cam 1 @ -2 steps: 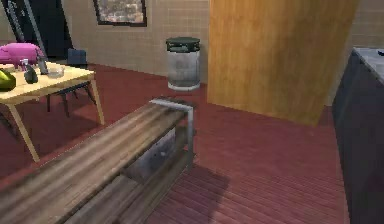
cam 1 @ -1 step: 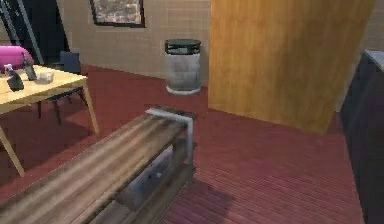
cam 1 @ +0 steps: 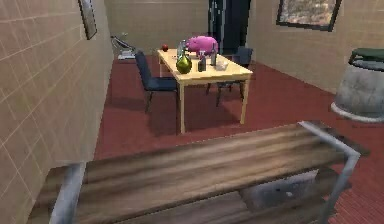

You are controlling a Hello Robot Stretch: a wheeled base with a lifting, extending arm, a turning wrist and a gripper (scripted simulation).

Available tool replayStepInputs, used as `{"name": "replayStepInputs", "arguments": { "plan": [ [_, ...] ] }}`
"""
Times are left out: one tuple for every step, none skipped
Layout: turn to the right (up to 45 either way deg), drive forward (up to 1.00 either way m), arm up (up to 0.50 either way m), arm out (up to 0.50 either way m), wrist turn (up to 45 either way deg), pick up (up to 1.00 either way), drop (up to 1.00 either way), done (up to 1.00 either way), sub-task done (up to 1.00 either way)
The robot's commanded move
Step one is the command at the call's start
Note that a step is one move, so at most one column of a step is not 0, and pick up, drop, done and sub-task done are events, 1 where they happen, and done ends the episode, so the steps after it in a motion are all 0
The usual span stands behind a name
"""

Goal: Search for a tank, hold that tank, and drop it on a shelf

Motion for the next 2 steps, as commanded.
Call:
{"name": "replayStepInputs", "arguments": {
  "plan": [
    [-27.0, 0.00, 0.00, 0.00, 0.0, 0.00, 0.00, 0.00, 0.00],
    [0.0, 0.20, 0.00, 0.00, 0.0, 0.00, 0.00, 0.00, 0.00]
  ]
}}
